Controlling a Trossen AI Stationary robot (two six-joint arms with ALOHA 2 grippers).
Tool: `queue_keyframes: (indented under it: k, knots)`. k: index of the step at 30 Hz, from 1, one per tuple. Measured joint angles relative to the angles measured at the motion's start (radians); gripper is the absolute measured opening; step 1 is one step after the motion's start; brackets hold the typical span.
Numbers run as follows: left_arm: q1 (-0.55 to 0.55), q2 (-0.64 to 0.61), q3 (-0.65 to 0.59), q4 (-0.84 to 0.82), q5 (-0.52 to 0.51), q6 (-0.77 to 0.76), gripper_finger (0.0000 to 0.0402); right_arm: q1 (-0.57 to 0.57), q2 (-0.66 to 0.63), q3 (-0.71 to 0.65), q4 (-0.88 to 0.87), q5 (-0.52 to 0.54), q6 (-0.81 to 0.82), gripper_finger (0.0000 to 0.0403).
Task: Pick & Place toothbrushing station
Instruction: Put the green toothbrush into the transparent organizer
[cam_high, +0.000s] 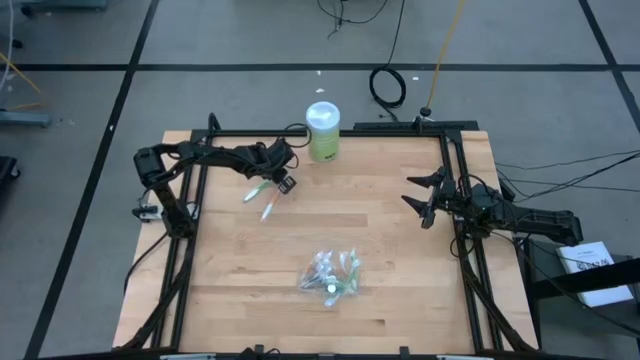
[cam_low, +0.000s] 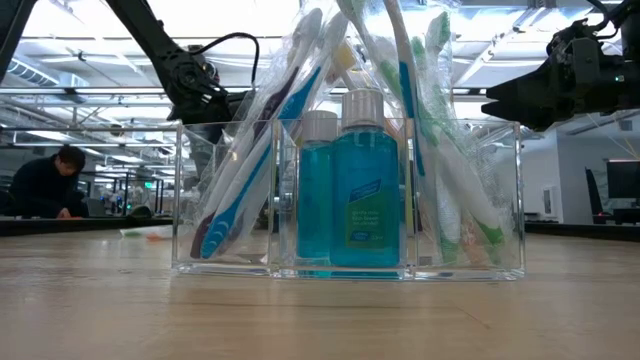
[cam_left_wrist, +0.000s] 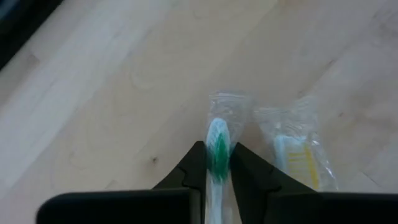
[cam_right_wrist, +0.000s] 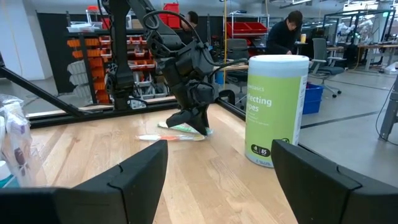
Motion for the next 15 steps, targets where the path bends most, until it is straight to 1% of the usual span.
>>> queue_keyframes:
  k: [4, 7, 11, 15]
  knots:
    - [-0.009, -0.055, 0.006, -0.001, -0.001, 0.014, 0.0029, 0.000, 0.000, 0.000, 0.000, 0.000, 0.000, 0.0279]
    - [-0.035, -0.135, 0.006, 0.001, 0.000, 0.016, 0.0029, 0.000, 0.000, 0.000, 0.000, 0.000, 0.000, 0.0279]
    - [-0.107, -0.292, 0.006, 0.024, 0.002, 0.044, 0.0030, 0.000, 0.000, 0.000, 0.000, 0.000, 0.000, 0.0279]
    - [-0.226, -0.466, 0.006, 0.093, 0.021, 0.047, 0.0025, 0.000, 0.000, 0.000, 0.000, 0.000, 0.000, 0.0279]
